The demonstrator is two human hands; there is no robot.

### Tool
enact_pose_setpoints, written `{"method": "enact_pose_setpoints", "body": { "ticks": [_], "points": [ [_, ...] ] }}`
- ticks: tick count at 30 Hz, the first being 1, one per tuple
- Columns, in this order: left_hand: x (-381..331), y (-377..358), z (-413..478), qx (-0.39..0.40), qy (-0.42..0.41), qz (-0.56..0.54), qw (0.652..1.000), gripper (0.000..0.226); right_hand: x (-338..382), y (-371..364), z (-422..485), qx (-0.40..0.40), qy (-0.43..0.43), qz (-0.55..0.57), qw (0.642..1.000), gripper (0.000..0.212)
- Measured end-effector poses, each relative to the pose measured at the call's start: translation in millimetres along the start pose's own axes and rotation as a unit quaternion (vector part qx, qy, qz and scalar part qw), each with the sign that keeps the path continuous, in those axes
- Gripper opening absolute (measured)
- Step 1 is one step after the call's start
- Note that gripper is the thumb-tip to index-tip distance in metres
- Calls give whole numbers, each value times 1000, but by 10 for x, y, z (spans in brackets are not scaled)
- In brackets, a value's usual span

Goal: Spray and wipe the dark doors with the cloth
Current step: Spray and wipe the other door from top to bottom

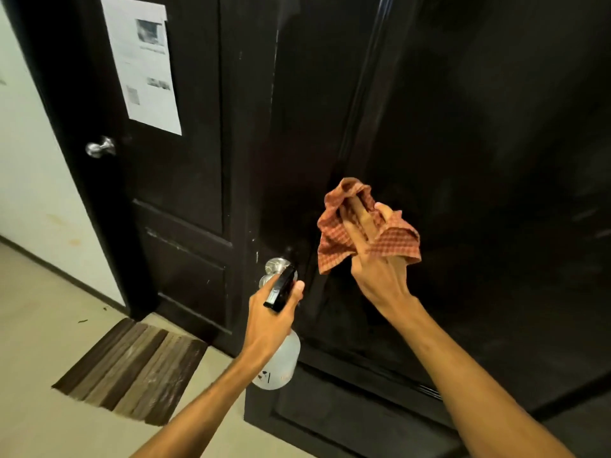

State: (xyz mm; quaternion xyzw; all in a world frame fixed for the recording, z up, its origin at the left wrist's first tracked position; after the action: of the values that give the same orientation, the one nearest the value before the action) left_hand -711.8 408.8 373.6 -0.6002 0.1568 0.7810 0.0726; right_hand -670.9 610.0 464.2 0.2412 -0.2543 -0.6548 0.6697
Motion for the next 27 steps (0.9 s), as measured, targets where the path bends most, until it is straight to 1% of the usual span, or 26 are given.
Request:
{"method": "enact_pose_setpoints", "body": {
  "ticks": [2,4,5,7,9,11,13,14,15,17,20,22,23,25,26,27],
  "points": [
    [57,81,-17,0,-5,12,1000,10,209,84,-61,12,-8,21,1000,73],
    [101,171,-24,-4,-9,28,1000,11,296,116,-199,15,-43,74,996,74],
    [126,213,-24,-9,-4,39,999,13,305,78,-275,17,-85,122,989,73],
    [206,288,-46,-23,12,65,998,15,337,-70,-461,19,-176,214,961,66],
    [320,365,-95,-38,18,96,995,15,468,-222,-603,9,-222,260,940,61],
    [436,425,-136,-43,21,123,991,16,615,-345,-667,-4,-276,305,911,58],
    [511,462,-189,-37,27,136,990,14,776,-394,-626,-33,-309,337,889,54],
    [526,472,-215,-38,30,139,989,12,860,-419,-575,-39,-316,341,884,53],
    [537,484,-228,-43,33,141,988,11,936,-450,-493,-42,-308,350,884,53],
    [559,519,-223,-59,35,138,988,12,1061,-565,-337,-19,-269,347,898,52],
    [589,578,-215,-52,19,143,988,12,1150,-820,-454,79,-180,281,939,53],
    [578,611,-185,-35,19,143,989,18,1105,-921,-631,121,-159,228,953,56],
    [568,633,-155,-31,24,133,990,20,1066,-932,-664,125,-160,193,960,59],
    [545,710,-81,-36,18,127,991,13,1020,-932,-640,91,-175,146,969,62],
    [544,738,-54,-37,12,132,991,11,1029,-944,-637,62,-197,162,965,62],
    [570,758,-45,-32,11,134,990,10,1090,-985,-689,42,-230,197,952,63]
  ]
}}
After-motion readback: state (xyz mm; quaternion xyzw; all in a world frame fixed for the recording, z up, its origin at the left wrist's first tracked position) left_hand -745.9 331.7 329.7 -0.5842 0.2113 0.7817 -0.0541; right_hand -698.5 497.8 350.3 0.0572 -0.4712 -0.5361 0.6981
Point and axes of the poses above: each hand's wrist, its own z-axis towards the middle knuckle, its own y-axis out of the back of the hand, x = y × z, the point moved 1 cm from there along z, towards the middle knuckle, and after that the axes turned 11 degrees about z, right-handed, at the moved point
